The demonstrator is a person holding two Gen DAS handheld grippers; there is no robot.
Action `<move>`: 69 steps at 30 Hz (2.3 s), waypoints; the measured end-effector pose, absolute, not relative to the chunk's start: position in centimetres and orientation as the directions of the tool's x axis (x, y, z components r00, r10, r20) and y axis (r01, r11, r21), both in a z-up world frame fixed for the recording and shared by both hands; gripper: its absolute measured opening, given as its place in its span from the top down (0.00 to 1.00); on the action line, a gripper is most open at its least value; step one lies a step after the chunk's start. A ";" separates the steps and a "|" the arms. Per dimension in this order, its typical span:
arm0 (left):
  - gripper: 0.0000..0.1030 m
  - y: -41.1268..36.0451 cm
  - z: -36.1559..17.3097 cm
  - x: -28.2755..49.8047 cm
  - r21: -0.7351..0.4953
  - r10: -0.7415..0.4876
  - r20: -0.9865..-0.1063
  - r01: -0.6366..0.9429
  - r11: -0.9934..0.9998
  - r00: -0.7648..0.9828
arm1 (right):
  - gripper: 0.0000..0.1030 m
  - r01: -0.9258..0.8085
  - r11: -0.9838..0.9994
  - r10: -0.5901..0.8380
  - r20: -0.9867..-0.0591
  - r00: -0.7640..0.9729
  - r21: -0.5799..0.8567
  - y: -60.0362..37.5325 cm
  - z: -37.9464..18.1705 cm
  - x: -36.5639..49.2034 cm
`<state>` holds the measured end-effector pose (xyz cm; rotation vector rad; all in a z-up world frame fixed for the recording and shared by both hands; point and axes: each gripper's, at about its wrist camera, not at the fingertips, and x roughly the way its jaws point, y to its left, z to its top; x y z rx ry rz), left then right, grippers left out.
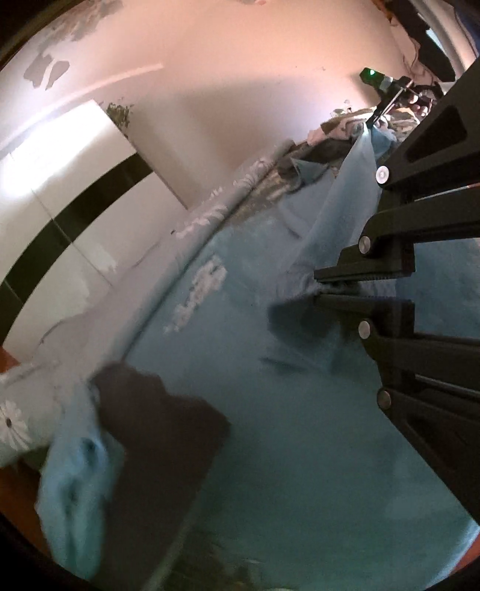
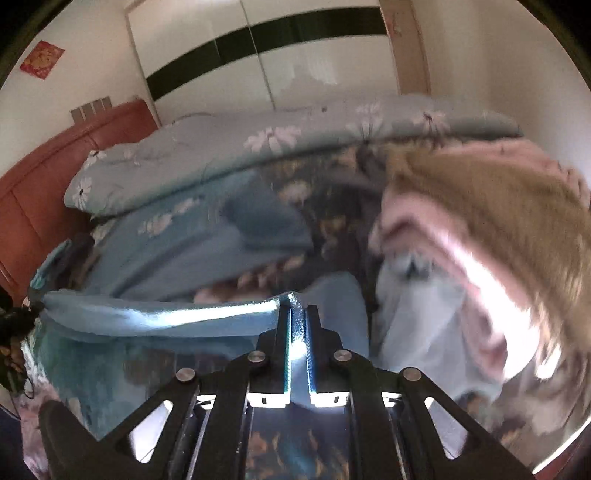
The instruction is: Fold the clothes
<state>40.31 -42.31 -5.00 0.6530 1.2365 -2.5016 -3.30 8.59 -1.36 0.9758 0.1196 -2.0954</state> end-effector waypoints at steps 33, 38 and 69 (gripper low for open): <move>0.41 -46.4 -7.7 26.4 -0.191 -0.136 -0.893 0.634 -0.749 -0.428 | 0.50 0.767 -0.627 -0.524 -0.803 -0.284 0.138 -9.9 -3.1 -16.0; 0.42 -47.2 -8.2 25.9 -0.227 -0.084 -0.895 0.609 -0.760 -0.438 | 0.50 0.773 -0.612 -0.518 -0.824 -0.231 0.167 -11.2 -4.1 -17.2; 0.77 -54.9 0.6 18.5 -0.088 -0.360 -0.807 0.698 -0.711 -0.468 | 0.93 0.621 -0.725 -0.613 -0.690 -0.385 0.298 -12.0 4.1 -24.3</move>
